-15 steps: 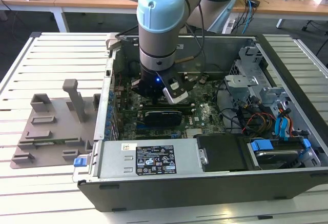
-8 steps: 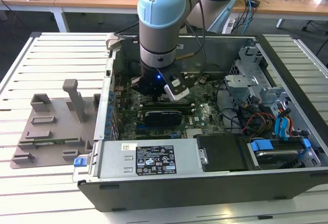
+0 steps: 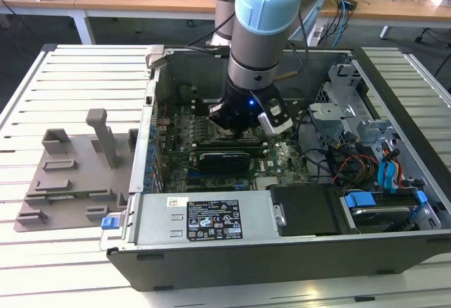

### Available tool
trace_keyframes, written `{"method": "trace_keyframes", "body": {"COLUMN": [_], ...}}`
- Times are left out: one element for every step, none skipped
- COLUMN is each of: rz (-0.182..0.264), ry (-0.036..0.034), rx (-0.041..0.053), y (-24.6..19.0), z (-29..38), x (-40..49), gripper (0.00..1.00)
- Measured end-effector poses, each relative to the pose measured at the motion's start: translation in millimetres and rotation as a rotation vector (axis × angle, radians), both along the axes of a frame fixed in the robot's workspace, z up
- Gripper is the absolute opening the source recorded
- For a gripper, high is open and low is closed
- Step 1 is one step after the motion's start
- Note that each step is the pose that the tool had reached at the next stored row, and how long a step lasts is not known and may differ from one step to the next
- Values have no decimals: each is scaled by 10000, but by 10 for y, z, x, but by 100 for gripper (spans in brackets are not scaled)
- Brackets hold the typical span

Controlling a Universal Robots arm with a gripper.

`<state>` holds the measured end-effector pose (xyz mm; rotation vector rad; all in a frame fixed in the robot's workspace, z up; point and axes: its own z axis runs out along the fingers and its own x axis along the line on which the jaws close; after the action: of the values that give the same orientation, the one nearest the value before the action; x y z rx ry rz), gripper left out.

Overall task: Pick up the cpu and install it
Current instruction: 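Install the second cpu locking lever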

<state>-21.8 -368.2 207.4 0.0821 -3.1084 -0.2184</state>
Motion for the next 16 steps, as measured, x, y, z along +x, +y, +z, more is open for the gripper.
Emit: {"method": "trace_keyframes", "body": {"rz": [1, 2, 2, 1, 1, 1, 1, 1, 2, 1, 0, 0, 1, 1, -1, -1], "ry": [5, 9, 11, 13, 21, 24, 25, 27, 32, 40, 53, 57, 56, 57, 56, 53], "rx": [-25, -49, -86, -114, -182, -234, -252, -270, -294, -309, -344, -408, -486, -579, -786, -883], "y": [5, 10, 15, 19, 36, 52, 60, 66, 76, 84, 105, 148, 179, 198, 227, 235], "z": [0, 0, 1, 1, 1, 3, 3, 3, 4, 4, 4, 4, 4, 7, 17, 30], "x": [20, 39, 64, 80, 130, 166, 180, 195, 223, 247, 284, 307, 309, 309, 308, 306], "gripper": [11, 11, 11, 11, 11, 11, 11, 11, 11, 11, 11, 11, 11, 11, 11, 11]}}
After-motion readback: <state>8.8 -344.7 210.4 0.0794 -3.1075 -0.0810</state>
